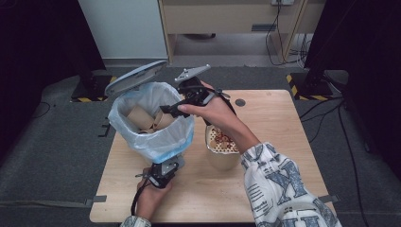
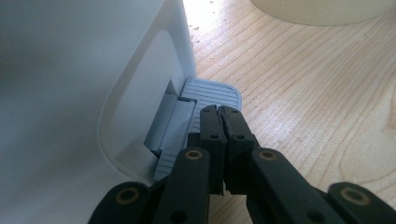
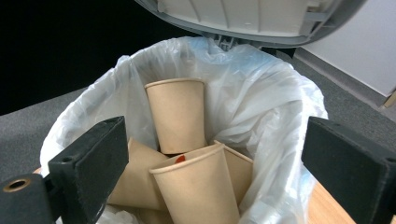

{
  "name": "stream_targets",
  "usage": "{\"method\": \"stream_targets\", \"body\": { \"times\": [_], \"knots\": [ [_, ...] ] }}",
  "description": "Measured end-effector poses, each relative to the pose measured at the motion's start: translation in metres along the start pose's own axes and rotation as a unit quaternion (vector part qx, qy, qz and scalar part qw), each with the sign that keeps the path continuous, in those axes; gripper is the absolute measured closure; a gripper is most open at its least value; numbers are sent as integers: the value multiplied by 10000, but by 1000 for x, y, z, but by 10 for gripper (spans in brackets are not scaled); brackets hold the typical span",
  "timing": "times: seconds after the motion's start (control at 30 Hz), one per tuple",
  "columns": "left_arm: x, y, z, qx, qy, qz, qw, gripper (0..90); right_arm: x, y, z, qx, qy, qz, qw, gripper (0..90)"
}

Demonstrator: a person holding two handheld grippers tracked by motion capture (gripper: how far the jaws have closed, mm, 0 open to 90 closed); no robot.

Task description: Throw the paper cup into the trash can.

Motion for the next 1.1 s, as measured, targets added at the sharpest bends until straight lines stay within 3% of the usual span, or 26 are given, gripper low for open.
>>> {"method": "stream_targets", "body": {
  "times": [1.1],
  "knots": [
    [0,0,0,-1,-14,13,10000,875,-44,-16,30,217,-450,153,9986,61]
  ]
}}
Point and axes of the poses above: each handheld gripper's, and its own axes: x roughly forward along the jaws, y roughly out of its top, z roughly to its right, the point moved 4 cm from there along x, roughly forward along the jaws, and after that the axes turned 7 degrees about y, right-handed, at the moved point
